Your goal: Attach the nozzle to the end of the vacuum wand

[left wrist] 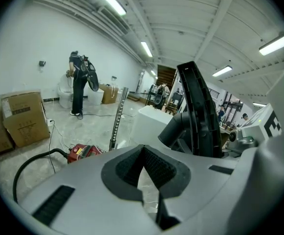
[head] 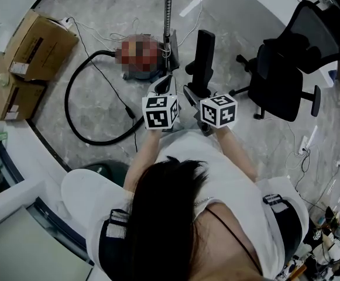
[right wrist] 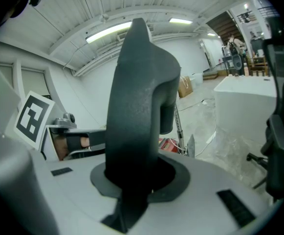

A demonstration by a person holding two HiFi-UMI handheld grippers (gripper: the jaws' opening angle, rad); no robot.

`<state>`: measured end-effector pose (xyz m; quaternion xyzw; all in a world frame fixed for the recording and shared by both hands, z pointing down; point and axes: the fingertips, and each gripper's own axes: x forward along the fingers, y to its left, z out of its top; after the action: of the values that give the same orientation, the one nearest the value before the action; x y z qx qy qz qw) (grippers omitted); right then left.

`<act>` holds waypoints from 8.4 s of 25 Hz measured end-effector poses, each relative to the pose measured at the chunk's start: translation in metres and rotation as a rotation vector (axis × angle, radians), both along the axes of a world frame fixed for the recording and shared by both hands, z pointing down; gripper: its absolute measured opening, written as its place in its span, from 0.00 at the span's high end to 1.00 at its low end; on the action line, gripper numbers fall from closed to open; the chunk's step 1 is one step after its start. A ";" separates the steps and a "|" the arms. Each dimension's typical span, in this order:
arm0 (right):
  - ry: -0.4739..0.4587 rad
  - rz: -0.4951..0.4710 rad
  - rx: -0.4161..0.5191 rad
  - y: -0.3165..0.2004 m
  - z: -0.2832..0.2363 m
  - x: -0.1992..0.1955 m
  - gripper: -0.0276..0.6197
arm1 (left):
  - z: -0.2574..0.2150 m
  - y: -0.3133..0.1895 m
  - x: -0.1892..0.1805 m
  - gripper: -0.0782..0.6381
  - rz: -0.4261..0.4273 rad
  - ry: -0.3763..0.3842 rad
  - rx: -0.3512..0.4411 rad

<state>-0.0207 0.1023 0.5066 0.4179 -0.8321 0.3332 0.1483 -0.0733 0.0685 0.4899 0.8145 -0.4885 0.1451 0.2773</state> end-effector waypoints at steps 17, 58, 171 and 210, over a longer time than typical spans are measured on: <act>-0.007 -0.004 -0.003 -0.022 0.008 0.006 0.84 | 0.011 -0.016 -0.001 0.89 0.017 -0.019 -0.017; -0.092 -0.195 0.017 -0.207 0.000 0.070 0.84 | 0.013 -0.182 0.045 0.89 -0.220 -0.067 -0.018; -0.373 -0.390 -0.142 -0.372 -0.069 -0.002 0.83 | 0.072 -0.375 0.040 0.67 0.106 -0.079 0.075; -0.224 -0.820 -0.241 -0.350 -0.066 -0.003 0.84 | 0.072 -0.372 0.043 0.68 0.159 -0.079 0.096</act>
<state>-0.0235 -0.2480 0.4409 -0.0057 -0.8952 0.3848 0.2247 -0.0304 -0.3035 0.5615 0.8568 -0.4390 0.1750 0.2060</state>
